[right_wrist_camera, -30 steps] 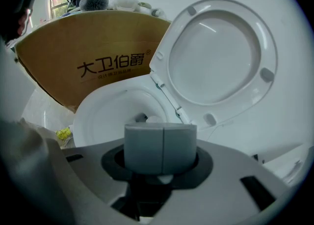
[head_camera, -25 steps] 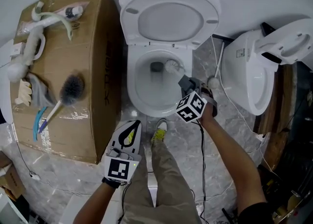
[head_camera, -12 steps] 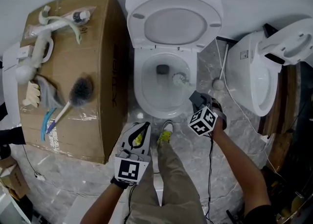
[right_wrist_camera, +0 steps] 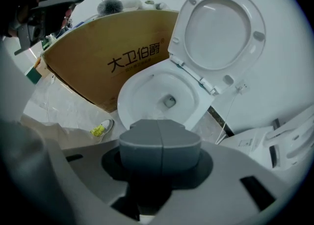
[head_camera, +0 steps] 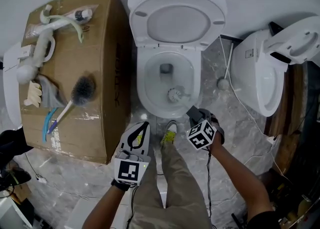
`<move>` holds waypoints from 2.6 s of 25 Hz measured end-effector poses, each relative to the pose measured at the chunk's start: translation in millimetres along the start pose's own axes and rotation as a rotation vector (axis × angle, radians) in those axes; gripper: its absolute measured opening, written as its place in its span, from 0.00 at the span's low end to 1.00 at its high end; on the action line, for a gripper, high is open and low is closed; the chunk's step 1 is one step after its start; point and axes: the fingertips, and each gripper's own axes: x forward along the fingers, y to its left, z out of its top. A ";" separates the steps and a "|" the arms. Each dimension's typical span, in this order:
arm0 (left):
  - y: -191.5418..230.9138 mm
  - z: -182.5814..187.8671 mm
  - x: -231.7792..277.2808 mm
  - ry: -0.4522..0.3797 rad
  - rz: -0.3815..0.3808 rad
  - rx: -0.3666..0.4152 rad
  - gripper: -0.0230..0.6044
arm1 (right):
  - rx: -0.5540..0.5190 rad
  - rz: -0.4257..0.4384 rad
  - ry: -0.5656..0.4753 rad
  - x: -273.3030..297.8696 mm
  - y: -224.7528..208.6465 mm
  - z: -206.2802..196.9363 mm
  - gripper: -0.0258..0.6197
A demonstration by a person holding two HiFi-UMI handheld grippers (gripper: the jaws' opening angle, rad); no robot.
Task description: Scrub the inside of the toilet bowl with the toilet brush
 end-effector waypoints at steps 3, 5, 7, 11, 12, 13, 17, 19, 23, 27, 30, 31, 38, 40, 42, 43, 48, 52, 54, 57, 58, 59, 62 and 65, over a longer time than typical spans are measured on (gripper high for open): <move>-0.1 2.6 0.4 -0.006 0.006 -0.007 0.06 | 0.035 0.027 -0.008 1.6 18.0 10.3 0.27; -0.2 3.8 0.7 -0.009 0.008 -0.012 0.06 | 0.051 0.039 -0.017 4.0 28.0 20.3 0.27; -0.4 4.3 1.5 -0.015 0.011 -0.014 0.06 | 0.072 0.056 -0.031 6.3 36.1 31.7 0.27; -1.2 3.8 3.2 -0.018 0.012 -0.020 0.06 | 0.139 0.107 -0.059 8.6 48.4 53.6 0.27; -1.4 3.2 3.4 -0.018 0.012 -0.023 0.06 | 0.145 0.113 -0.064 9.9 50.1 58.1 0.27; -1.2 2.5 3.5 -0.018 0.014 -0.026 0.06 | 0.150 0.117 -0.068 11.4 51.0 62.3 0.27; 3.7 -0.6 0.6 -0.016 0.026 -0.039 0.06 | 0.186 0.119 -0.078 17.0 48.1 75.6 0.27; 7.9 -1.5 -2.2 -0.014 0.036 -0.044 0.06 | 0.198 0.122 -0.081 18.6 46.5 80.7 0.27; 17.1 0.9 -5.2 -0.023 0.051 -0.041 0.06 | 0.168 0.112 -0.099 21.9 39.0 94.8 0.27; 30.6 -3.1 -11.9 -0.011 0.078 -0.039 0.06 | 0.079 0.086 -0.119 29.7 28.9 110.2 0.27; 33.6 -4.3 -13.2 -0.026 0.073 -0.032 0.06 | 0.073 0.078 -0.137 34.6 13.9 120.5 0.27; 34.1 -4.9 -13.5 -0.030 0.072 -0.039 0.06 | 0.061 0.067 -0.142 35.9 6.7 124.3 0.27; 38.8 -8.3 -22.6 -0.050 0.061 -0.086 0.06 | -0.049 -0.053 -0.175 47.6 -31.7 159.8 0.27; 36.8 -7.4 -25.4 -0.062 0.045 -0.097 0.06 | -0.043 -0.081 -0.161 53.0 -42.6 162.1 0.27; 36.7 -8.9 -27.4 -0.068 0.037 -0.091 0.06 | -0.043 -0.101 -0.137 59.0 -50.5 160.3 0.27; 37.0 -10.9 -27.8 -0.067 0.038 -0.086 0.06 | -0.054 -0.108 -0.123 62.2 -53.1 158.1 0.27; 33.9 -14.5 -26.9 -0.066 0.047 -0.087 0.06 | -0.118 -0.159 -0.068 72.2 -71.8 139.5 0.27; 30.3 -10.9 -25.4 -0.070 0.032 -0.068 0.06 | -0.111 -0.186 -0.016 77.0 -82.3 113.4 0.27; 31.2 -9.7 -25.1 -0.067 0.034 -0.066 0.06 | -0.144 -0.194 0.000 77.7 -81.0 102.5 0.27; 34.7 -8.4 -24.3 -0.059 0.048 -0.060 0.06 | -0.241 -0.212 0.035 77.8 -72.2 89.3 0.27; 35.4 -7.8 -23.9 -0.058 0.052 -0.058 0.06 | -0.271 -0.214 0.047 78.0 -68.0 85.2 0.27; 35.5 -7.0 -23.5 -0.058 0.055 -0.057 0.06 | -0.295 -0.216 0.056 78.0 -64.1 81.3 0.27; 33.8 -3.0 -21.3 -0.065 0.055 -0.053 0.06 | -0.317 -0.208 0.076 77.7 -54.0 72.7 0.27; 31.3 1.2 -20.4 -0.078 0.054 -0.056 0.06 | -0.316 -0.180 0.092 78.4 -40.4 67.6 0.27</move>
